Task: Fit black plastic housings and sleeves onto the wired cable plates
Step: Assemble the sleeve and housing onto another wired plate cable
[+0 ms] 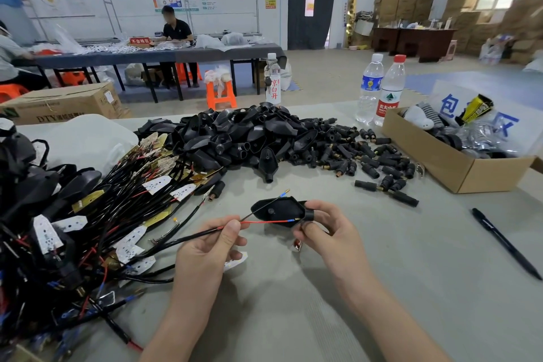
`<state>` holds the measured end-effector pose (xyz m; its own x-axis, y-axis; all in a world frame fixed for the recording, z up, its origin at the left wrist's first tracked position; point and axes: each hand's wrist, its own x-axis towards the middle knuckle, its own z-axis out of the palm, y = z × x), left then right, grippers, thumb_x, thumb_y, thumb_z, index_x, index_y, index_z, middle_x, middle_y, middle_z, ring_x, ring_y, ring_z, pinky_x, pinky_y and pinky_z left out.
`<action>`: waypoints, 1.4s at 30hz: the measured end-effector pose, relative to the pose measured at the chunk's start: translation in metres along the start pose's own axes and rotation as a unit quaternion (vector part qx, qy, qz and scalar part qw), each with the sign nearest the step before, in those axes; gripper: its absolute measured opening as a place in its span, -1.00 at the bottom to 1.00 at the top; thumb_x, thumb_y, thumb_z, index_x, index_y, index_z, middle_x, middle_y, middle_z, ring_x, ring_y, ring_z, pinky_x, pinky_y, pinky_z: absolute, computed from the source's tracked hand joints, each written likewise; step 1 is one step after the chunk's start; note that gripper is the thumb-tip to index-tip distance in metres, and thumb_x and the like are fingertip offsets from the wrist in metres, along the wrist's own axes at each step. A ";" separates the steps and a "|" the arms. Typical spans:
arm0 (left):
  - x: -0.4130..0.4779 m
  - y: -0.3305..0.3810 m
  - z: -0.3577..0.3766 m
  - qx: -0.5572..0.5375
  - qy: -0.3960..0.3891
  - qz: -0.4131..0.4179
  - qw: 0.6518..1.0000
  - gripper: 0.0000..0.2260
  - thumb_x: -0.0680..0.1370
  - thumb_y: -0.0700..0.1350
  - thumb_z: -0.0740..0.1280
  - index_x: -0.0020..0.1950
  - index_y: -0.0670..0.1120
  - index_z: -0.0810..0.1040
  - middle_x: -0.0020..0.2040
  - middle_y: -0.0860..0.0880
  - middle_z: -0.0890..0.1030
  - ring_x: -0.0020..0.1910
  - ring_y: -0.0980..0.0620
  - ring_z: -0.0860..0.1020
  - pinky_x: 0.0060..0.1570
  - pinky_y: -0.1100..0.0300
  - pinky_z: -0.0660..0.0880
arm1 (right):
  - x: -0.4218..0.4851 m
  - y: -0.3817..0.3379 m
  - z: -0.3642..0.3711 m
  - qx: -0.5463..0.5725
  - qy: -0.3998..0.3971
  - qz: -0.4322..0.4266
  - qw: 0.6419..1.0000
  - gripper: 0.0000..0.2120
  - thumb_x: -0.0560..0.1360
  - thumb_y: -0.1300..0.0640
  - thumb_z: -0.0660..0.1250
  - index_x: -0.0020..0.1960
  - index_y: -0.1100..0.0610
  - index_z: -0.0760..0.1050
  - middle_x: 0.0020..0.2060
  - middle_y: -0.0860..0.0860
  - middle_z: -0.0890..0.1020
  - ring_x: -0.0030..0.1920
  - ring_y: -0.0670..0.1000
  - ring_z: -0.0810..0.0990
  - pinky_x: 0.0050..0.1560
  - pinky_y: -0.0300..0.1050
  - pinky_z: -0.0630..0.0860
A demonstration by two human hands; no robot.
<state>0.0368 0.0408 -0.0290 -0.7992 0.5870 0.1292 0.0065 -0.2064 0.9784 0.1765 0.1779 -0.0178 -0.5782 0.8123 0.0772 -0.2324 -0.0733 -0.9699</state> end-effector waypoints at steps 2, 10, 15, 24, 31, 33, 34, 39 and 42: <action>-0.001 0.003 0.002 0.000 -0.004 0.000 1.000 -0.85 0.46 0.02 0.41 -0.07 -0.02 0.70 -0.12 -0.11 0.72 -0.24 0.06 0.62 -0.25 0.23 0.61 | 0.000 0.000 0.000 0.006 0.004 0.007 1.000 -0.72 0.53 0.45 0.24 0.08 0.13 0.52 -0.23 -0.07 0.71 -0.25 -0.01 0.67 -0.19 -0.21 0.62; -0.006 0.011 0.005 0.017 -0.024 0.003 1.000 -0.85 0.46 0.02 0.40 -0.10 -0.02 0.72 -0.14 -0.11 0.72 -0.24 0.00 0.60 -0.15 0.13 0.62 | 0.001 0.002 0.000 0.013 0.032 0.021 0.999 -0.71 0.49 0.47 0.24 0.07 0.14 0.51 -0.21 -0.03 0.70 -0.23 0.02 0.70 -0.15 -0.18 0.65; -0.007 0.013 0.006 0.007 -0.017 0.012 1.000 -0.81 0.45 -0.01 0.41 -0.12 -0.11 0.70 -0.13 -0.11 0.72 -0.27 0.02 0.60 -0.26 0.26 0.59 | 0.000 0.004 0.003 0.018 0.033 0.028 0.999 -0.72 0.49 0.47 0.27 0.09 0.17 0.50 -0.08 0.06 0.67 -0.20 0.01 0.71 -0.12 -0.21 0.63; -0.006 0.010 0.007 0.016 -0.019 0.016 1.000 -0.83 0.40 0.06 0.42 -0.12 0.02 0.70 -0.19 -0.19 0.69 -0.32 0.01 0.59 -0.24 0.16 0.57 | 0.003 0.010 0.004 0.079 0.039 0.072 0.994 -0.72 0.50 0.48 0.24 0.12 0.21 0.49 -0.04 0.16 0.69 -0.13 0.09 0.74 -0.14 -0.24 0.62; -0.005 0.009 0.003 -0.015 -0.020 0.008 1.000 -0.75 0.40 0.12 0.44 -0.08 -0.02 0.71 -0.13 -0.19 0.70 -0.31 0.01 0.59 -0.17 0.08 0.59 | 0.004 0.012 0.003 0.079 0.032 0.083 0.993 -0.72 0.50 0.49 0.24 0.12 0.21 0.49 -0.10 0.14 0.70 -0.15 0.07 0.73 -0.13 -0.24 0.62; -0.005 0.011 0.003 -0.050 -0.012 0.006 0.999 -0.74 0.39 0.09 0.44 -0.09 -0.06 0.71 -0.08 -0.20 0.70 -0.27 0.00 0.60 -0.27 0.18 0.59 | 0.003 0.012 0.005 0.043 0.034 0.078 0.995 -0.71 0.50 0.48 0.24 0.09 0.17 0.49 -0.08 0.12 0.67 -0.18 0.06 0.73 -0.10 -0.17 0.65; -0.005 0.012 0.004 -0.067 -0.010 0.007 0.998 -0.76 0.39 0.08 0.44 -0.10 -0.06 0.71 -0.06 -0.20 0.70 -0.26 0.00 0.59 -0.31 0.20 0.58 | 0.002 0.012 0.005 0.018 0.035 0.073 0.997 -0.71 0.49 0.47 0.24 0.08 0.15 0.49 -0.07 0.10 0.66 -0.19 0.05 0.73 -0.04 -0.08 0.65; -0.006 0.017 0.005 -0.114 -0.009 0.006 0.993 -0.84 0.41 0.04 0.41 -0.15 0.00 0.71 -0.07 -0.16 0.70 -0.26 0.02 0.58 -0.34 0.22 0.55 | -0.002 0.009 0.006 -0.070 0.021 0.054 0.996 -0.71 0.46 0.45 0.26 0.06 0.12 0.50 -0.08 0.13 0.68 -0.22 -0.12 0.69 -0.14 -0.25 0.59; -0.006 0.017 0.005 -0.125 -0.012 0.004 0.992 -0.86 0.45 0.00 0.38 -0.14 -0.01 0.71 -0.08 -0.14 0.70 -0.27 0.03 0.58 -0.34 0.23 0.55 | -0.002 0.007 0.005 -0.084 0.013 0.049 0.995 -0.72 0.47 0.45 0.25 0.06 0.14 0.49 -0.14 0.14 0.69 -0.24 -0.15 0.66 -0.21 -0.33 0.53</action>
<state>0.0443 0.0375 -0.0124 -0.7846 0.6031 0.1438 -0.1384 -0.3965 0.9075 0.1723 0.1726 -0.0235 -0.5704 0.8210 -0.0242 -0.0400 -0.0571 -0.9976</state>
